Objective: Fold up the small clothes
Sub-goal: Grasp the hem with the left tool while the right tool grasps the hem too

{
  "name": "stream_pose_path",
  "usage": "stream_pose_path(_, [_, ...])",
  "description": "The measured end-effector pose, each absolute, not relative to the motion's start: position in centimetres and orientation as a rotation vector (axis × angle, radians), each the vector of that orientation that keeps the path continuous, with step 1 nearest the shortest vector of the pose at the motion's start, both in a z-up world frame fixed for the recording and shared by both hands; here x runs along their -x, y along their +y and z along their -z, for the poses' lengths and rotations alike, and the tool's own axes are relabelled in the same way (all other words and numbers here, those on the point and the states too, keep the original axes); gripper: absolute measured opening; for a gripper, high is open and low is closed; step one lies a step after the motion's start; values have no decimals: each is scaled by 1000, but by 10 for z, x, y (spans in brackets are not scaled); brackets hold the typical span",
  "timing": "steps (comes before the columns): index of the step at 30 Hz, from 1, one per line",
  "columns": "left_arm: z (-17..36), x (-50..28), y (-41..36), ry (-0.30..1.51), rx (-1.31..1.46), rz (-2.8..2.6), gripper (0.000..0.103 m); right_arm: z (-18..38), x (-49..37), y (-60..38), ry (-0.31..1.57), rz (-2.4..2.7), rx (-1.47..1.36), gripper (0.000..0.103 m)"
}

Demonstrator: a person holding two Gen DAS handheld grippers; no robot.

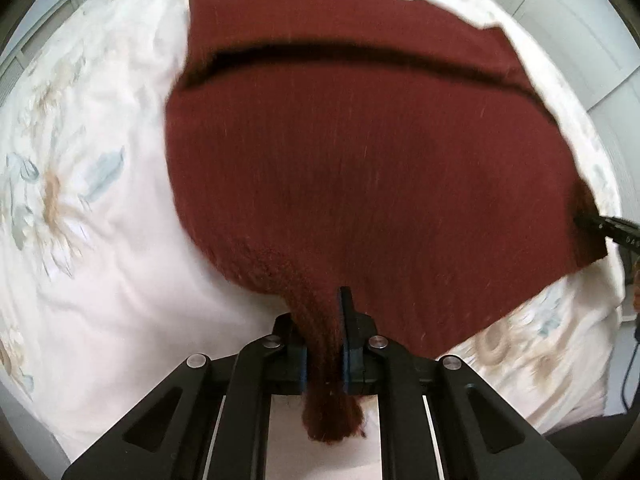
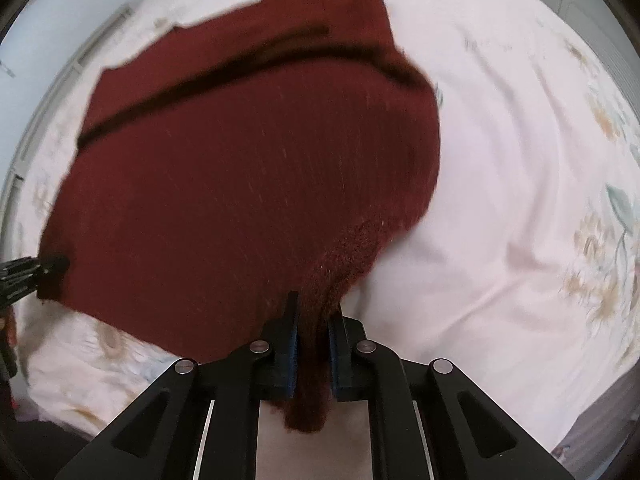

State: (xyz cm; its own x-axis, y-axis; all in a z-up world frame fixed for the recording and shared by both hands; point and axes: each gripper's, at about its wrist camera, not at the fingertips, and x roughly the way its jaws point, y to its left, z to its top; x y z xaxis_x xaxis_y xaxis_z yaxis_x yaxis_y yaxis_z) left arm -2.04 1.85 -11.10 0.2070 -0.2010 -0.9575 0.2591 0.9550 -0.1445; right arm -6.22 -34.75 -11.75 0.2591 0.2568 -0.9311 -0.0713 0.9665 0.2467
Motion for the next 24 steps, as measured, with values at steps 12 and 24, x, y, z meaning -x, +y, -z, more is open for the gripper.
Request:
stream_pose_path(12, [12, -64, 21, 1080, 98, 298, 9, 30, -12, -367, 1028, -192, -235, 11])
stream_pose_path(24, [4, -165, 62, 1028, 92, 175, 9, 15, -121, -357, 977, -127, -244, 11])
